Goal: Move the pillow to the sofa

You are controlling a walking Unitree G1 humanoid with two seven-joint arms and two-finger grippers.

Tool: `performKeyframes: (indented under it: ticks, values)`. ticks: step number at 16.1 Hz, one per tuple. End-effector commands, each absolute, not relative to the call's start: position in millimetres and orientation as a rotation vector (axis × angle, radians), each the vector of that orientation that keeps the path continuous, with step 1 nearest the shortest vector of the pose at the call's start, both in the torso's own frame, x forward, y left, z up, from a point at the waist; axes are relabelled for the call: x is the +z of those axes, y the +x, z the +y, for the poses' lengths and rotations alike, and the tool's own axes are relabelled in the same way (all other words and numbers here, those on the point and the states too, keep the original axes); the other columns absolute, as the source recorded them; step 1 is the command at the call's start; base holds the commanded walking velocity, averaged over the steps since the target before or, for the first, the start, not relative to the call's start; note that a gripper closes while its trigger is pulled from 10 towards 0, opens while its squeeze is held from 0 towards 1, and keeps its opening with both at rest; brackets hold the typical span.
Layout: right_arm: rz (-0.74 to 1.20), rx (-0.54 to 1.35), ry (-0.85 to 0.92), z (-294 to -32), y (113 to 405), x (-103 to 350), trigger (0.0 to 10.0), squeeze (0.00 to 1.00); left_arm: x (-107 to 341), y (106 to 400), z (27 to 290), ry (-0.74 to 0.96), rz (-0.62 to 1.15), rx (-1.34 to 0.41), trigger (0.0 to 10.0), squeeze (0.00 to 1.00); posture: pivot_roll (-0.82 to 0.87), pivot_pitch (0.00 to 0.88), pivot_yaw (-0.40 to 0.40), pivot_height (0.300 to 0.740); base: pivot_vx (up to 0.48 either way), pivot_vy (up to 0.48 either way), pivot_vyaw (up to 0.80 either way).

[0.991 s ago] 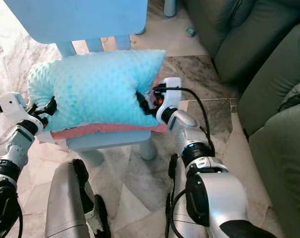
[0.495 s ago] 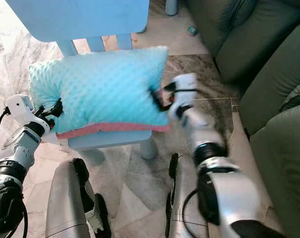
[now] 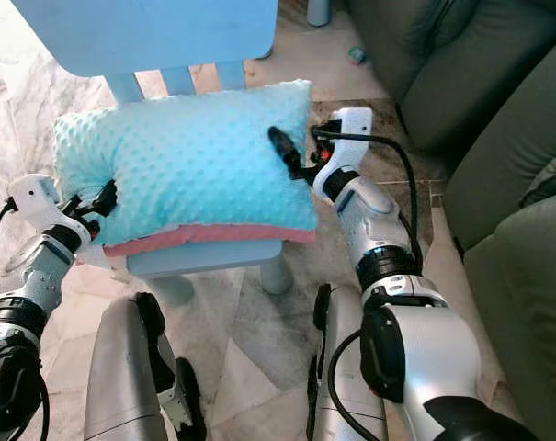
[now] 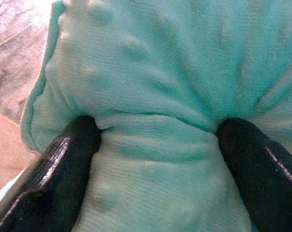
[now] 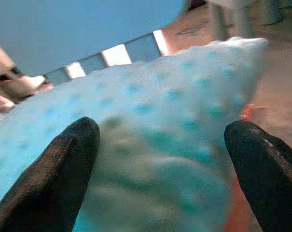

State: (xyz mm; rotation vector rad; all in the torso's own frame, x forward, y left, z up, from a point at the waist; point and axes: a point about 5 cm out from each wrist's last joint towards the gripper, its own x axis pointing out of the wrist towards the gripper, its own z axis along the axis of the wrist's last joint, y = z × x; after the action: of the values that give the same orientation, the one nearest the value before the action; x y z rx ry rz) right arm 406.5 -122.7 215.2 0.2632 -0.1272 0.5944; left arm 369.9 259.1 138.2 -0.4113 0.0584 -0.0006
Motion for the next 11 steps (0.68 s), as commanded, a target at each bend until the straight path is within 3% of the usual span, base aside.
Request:
performKeyframes:
  ticks: [1, 5, 11]
  values:
    - [-0.084, 0.639, 0.272, -119.0, 402.4, 202.8, 10.0, 0.00, 129.8, 364.4, 265.2, -0.412, 0.090, 0.011, 10.0, 0.00, -0.11, 0.399, 0.029, 0.478, 0.000, 0.000, 0.00]
    - [0.041, 0.698, 0.249, -107.1, 391.8, 168.5, 10.0, 0.00, 133.3, 366.8, 262.5, -0.413, 0.083, -0.003, 10.0, 0.00, -0.11, 0.401, 0.034, 0.478, 0.000, 0.000, 0.00]
    - [0.169, 0.690, 0.044, -80.5, 382.8, 139.5, 10.0, 0.00, 130.1, 371.4, 242.4, -0.426, 0.126, -0.093, 10.0, 0.00, -0.10, 0.409, 0.033, 0.478, 0.000, 0.000, 0.00]
